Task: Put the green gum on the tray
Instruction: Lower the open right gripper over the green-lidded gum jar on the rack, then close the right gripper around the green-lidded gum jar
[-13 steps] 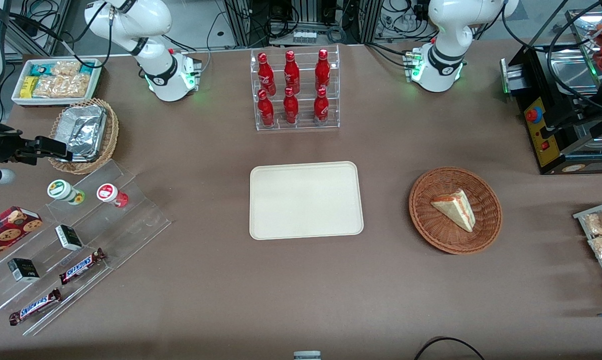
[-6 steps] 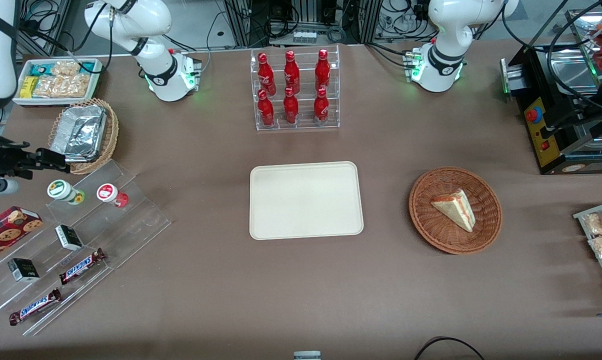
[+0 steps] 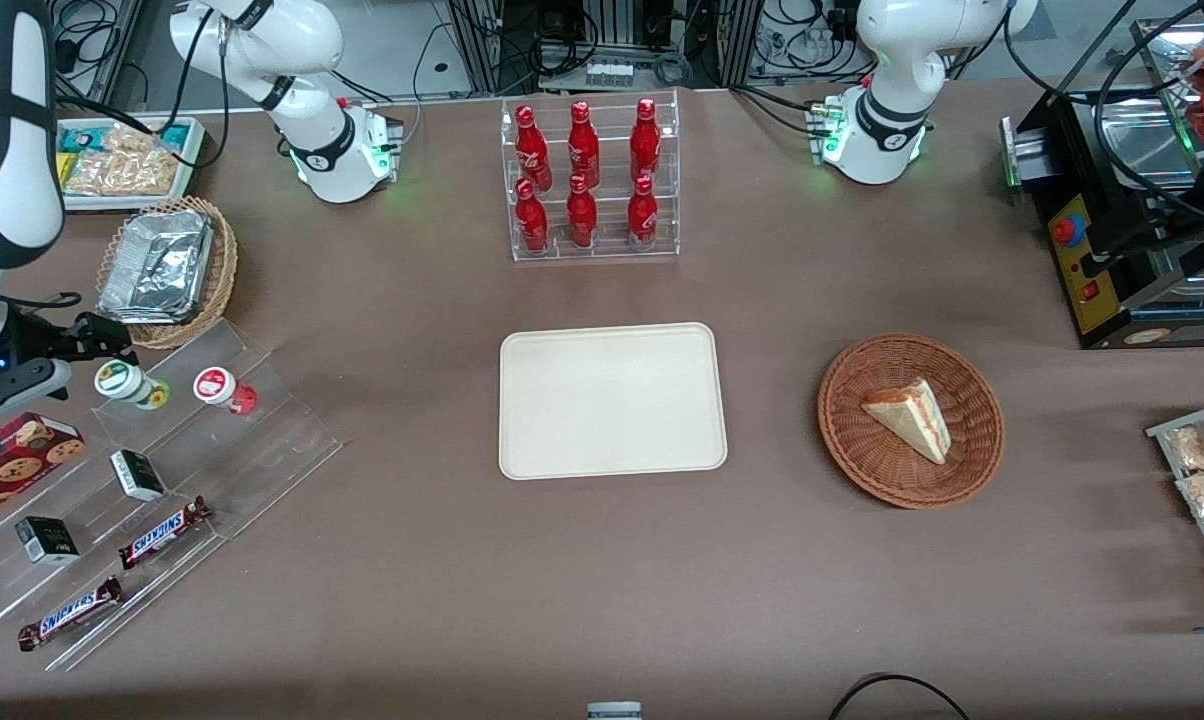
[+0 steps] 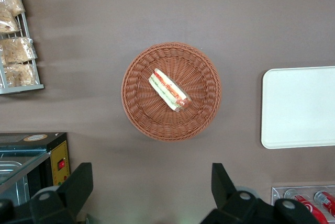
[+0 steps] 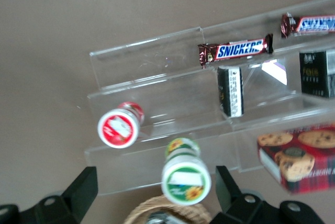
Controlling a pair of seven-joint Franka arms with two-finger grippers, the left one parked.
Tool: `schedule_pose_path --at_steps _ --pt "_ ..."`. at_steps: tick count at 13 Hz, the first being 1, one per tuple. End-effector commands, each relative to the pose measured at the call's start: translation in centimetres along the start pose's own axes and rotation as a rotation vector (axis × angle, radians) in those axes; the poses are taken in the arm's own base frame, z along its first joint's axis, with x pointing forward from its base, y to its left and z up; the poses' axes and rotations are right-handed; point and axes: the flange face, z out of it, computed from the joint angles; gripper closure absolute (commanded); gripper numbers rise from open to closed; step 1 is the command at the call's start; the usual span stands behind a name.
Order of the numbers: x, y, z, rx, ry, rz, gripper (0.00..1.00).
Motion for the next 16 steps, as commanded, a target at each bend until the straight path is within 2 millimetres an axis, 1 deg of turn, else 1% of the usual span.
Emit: schedule_pose_path --at_steps 1,2,4,6,9,13,14,15,16 --pt "-1.7 0.8 1.6 -0.036 0.014 -0.146 0.0" --pt "-1.9 0.9 2.2 -0.04 0.018 -0.19 0.0" --pt "-2.9 1.3 3.4 -0.047 0.023 -0.221 0.0" --pt "-4.2 1.6 4.6 -0.049 0.026 -0.214 0.0" --pt "-5.2 1.7 6.0 -0.055 0.039 -0.2 0.0" --pt "-5.7 1.5 7.6 -0.062 0.048 -0.19 0.0" --pt "-5.7 1.5 7.9 -0.061 0.052 -0.186 0.06" --pt "-5.6 1.5 8.1 -0.052 0.06 -0.176 0.24" --pt "-5.6 1.5 8.3 -0.049 0.063 -0.174 0.51"
